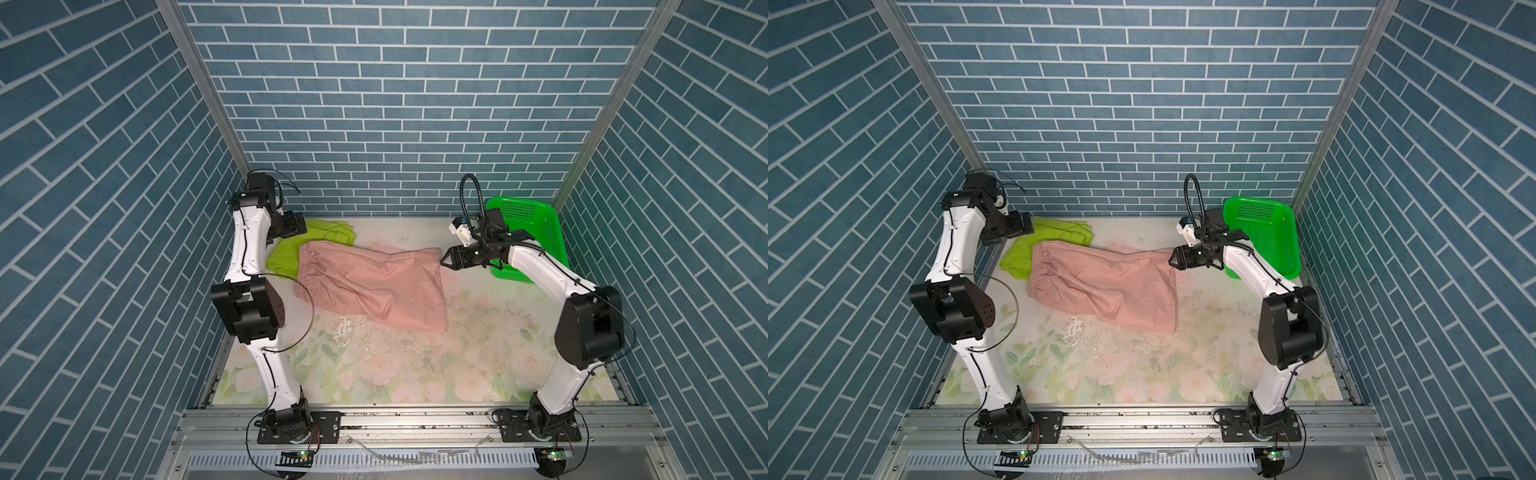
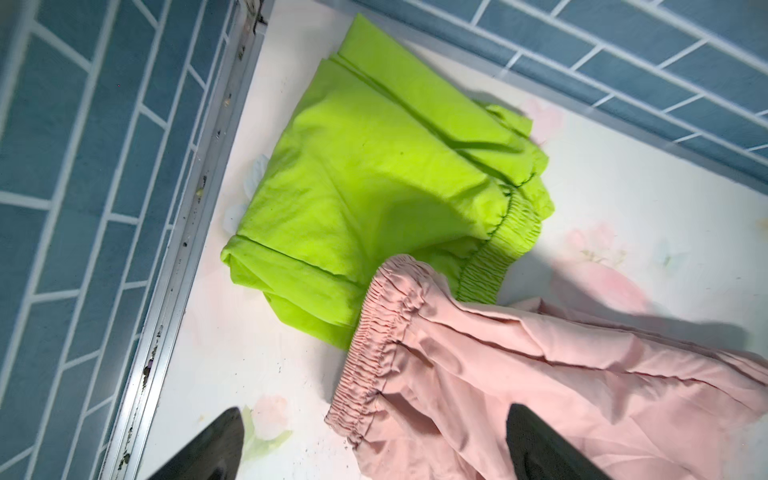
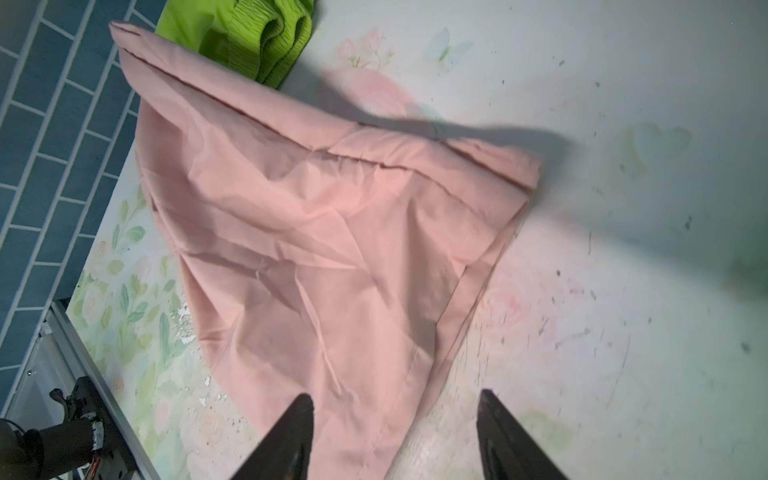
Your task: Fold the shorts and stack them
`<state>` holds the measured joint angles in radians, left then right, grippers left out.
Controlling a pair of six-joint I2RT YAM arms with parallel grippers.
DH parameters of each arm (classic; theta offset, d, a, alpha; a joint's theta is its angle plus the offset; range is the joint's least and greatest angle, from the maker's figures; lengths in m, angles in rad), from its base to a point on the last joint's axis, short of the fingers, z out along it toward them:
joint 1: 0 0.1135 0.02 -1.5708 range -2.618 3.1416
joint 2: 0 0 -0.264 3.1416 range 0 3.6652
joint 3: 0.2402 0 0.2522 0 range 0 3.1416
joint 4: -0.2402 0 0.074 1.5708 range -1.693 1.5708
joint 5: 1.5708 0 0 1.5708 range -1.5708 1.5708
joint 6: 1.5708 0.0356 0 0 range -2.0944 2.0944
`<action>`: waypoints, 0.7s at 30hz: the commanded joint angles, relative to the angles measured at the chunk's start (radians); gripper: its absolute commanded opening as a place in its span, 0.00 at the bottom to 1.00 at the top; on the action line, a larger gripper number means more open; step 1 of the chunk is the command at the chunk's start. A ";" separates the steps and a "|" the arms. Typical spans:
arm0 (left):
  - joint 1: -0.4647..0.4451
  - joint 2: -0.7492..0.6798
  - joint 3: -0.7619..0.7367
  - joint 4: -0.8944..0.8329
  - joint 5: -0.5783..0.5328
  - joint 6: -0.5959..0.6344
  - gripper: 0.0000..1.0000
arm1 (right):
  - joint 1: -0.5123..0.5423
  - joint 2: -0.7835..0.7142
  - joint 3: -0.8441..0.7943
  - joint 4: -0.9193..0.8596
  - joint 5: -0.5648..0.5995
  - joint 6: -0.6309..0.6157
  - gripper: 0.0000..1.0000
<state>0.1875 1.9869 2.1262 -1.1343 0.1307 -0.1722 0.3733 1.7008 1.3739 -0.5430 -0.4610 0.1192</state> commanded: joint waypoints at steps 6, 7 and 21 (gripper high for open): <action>-0.019 -0.220 -0.417 0.223 0.186 -0.085 1.00 | 0.045 -0.172 -0.442 0.319 -0.038 0.195 0.66; -0.029 -0.235 -0.441 0.229 0.183 -0.085 1.00 | 0.047 -0.172 -0.462 0.343 -0.047 0.201 0.66; -0.082 -0.428 -0.692 0.234 0.133 -0.051 1.00 | 0.059 0.041 -0.508 0.582 -0.119 0.244 0.68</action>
<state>0.1024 1.5856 1.4605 -0.8993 0.2867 -0.2420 0.4229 1.6993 0.8516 -0.0246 -0.5503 0.3271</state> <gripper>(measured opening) 0.996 0.675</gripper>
